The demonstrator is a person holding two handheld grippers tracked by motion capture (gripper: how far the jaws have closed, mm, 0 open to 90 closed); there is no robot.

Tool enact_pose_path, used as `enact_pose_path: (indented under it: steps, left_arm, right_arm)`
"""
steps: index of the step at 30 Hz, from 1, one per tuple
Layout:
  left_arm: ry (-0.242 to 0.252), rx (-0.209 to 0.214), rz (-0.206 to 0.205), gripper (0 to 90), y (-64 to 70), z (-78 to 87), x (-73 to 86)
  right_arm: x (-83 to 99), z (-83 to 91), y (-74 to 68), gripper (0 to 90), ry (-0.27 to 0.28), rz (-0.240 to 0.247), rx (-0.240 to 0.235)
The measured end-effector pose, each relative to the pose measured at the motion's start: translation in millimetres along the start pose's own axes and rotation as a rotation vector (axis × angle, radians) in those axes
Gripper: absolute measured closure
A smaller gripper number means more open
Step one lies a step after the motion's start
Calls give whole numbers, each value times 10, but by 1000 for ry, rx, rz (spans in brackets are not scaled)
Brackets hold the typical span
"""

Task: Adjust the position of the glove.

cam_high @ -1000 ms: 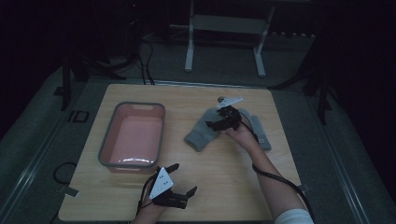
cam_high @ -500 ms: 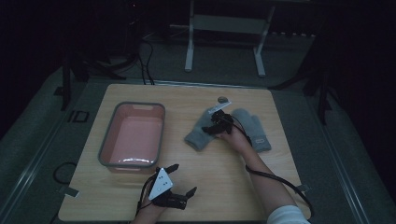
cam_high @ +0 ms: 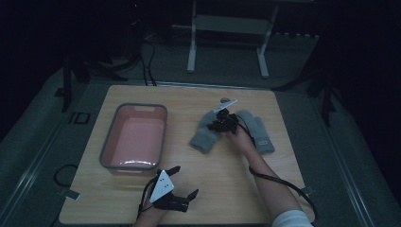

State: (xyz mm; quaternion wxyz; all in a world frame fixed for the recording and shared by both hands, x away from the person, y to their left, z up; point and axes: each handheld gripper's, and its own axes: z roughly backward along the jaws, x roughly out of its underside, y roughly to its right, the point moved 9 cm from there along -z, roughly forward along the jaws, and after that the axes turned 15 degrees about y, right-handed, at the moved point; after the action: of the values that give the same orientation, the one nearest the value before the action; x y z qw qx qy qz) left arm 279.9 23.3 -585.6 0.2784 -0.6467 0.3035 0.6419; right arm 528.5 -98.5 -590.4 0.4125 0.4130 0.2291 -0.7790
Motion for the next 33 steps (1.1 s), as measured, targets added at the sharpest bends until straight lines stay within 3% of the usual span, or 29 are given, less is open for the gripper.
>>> enact_pose_path:
  steps: [7,10,13,18,21,25,27,29,30,32,33]
  left_arm:
    - [3,-3,-3,15,-11,2,-6]
    - [-5,-2,-11,15,-8,-1,6]
    - [-4,-4,-13,15,-7,1,2]
    - [8,-1,-13,15,6,8,-18]
    - [12,12,-9,15,24,20,-25]
    - [3,8,-15,15,20,15,-11]
    - [2,9,-13,15,19,16,-10]
    - [2,8,-15,15,17,17,-10]
    - [3,9,-14,15,17,18,-11]
    - [2,11,-10,15,19,19,-9]
    - [3,13,-12,15,19,21,-11]
  right_arm:
    - [-168,343,-167,783,40,76,-68]
    - [-244,528,-327,783,70,98,-127]
    - [-292,721,-540,782,97,157,-198]
    - [-239,879,-767,781,84,214,-247]
    - [-157,856,-845,778,94,209,-283]
    - [1,686,-881,776,60,204,-303]
    - [85,577,-872,776,39,207,-306]
    - [193,458,-858,776,-9,180,-328]
    - [254,396,-840,772,-34,192,-322]
    - [354,282,-798,701,-71,221,-304]
    - [365,248,-789,625,-64,210,-311]
